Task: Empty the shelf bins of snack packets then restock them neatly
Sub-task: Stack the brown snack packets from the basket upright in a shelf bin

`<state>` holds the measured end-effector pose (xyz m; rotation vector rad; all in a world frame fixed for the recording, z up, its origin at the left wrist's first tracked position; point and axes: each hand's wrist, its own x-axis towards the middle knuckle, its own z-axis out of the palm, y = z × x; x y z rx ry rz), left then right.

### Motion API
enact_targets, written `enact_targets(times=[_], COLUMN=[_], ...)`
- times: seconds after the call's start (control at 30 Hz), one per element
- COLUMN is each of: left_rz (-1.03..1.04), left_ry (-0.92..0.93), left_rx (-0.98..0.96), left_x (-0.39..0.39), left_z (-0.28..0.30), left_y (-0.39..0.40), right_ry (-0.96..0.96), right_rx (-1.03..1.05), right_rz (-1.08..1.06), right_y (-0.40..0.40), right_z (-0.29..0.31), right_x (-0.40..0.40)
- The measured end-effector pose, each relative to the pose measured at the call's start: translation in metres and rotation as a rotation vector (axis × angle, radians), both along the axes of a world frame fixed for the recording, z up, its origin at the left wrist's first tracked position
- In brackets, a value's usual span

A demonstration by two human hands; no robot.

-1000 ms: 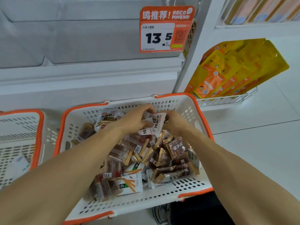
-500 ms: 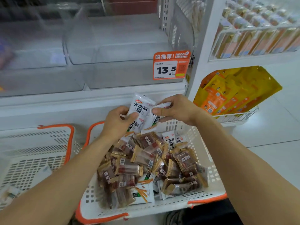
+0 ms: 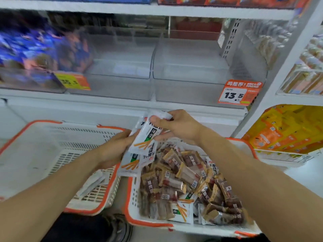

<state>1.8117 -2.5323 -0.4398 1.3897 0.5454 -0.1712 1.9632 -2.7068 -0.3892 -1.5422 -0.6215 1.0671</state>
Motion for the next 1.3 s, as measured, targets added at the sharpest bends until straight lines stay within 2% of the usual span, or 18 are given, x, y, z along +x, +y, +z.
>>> enact_targets(times=[0.13, 0.23, 0.3, 0.4, 0.47, 0.53, 0.6, 0.7, 0.8, 0.9, 0.97, 1.07, 1.17, 1.23, 1.3], left_rz=[0.092, 0.241, 0.346, 0.355, 0.301, 0.231, 0.243, 0.248, 0.035, -0.352, -0.585, -0.789, -0.93, -0.977, -0.924], left_ry=[-0.008, -0.04, 0.021, 0.179, 0.313, 0.403, 0.367, 0.235, 0.118, 0.067, 0.04, 0.037, -0.017, -0.048, -0.019], left_rx=[-0.04, -0.014, 0.138, 0.533, 0.595, 0.636, 0.696, 0.776, 0.757, 0.751, 0.776, 0.851, 1.156, 1.341, 1.415], left_x=[-0.05, -0.086, -0.104, -0.12, -0.123, -0.119, -0.109, -0.084, -0.053, -0.027, -0.014, -0.004, -0.003, -0.003, -0.001], left_z=[-0.007, -0.014, -0.022, -0.035, -0.05, -0.061, -0.07, -0.069, -0.074, -0.084, -0.098, -0.131, -0.163, -0.172, -0.173], left_y=[0.033, 0.068, 0.093, 0.119, 0.132, 0.134, 0.126, 0.086, 0.028, -0.034, -0.071, -0.114, -0.133, -0.137, -0.134], right_ry=[0.107, 0.076, -0.1, -0.423, -0.525, -0.613, -0.693, -0.654, -0.544, -0.452, -0.442, -0.634, -0.792, -0.897, -0.978], right_rx=[0.043, 0.026, -0.005, -0.087, -0.148, -0.189, -0.204, -0.343, -0.598, -0.822, -0.866, -0.837, -0.766, -0.743, -0.762], right_rz=[-0.078, -0.103, -0.064, 0.128, 0.223, 0.231, 0.158, 0.112, 0.286, 0.449, 0.482, 0.476, 0.387, 0.363, 0.348], right_y=[0.071, 0.129, 0.156, 0.172, 0.16, 0.132, 0.091, 0.021, -0.041, -0.078, -0.09, -0.102, -0.118, -0.132, -0.147], right_z=[-0.03, -0.057, -0.071, -0.086, -0.098, -0.116, -0.13, -0.136, -0.144, -0.162, -0.177, -0.2, -0.215, -0.218, -0.217], right_x=[-0.038, -0.07, -0.088, -0.107, -0.108, -0.097, -0.075, -0.032, 0.006, 0.008, -0.01, -0.04, -0.055, -0.055, -0.048])
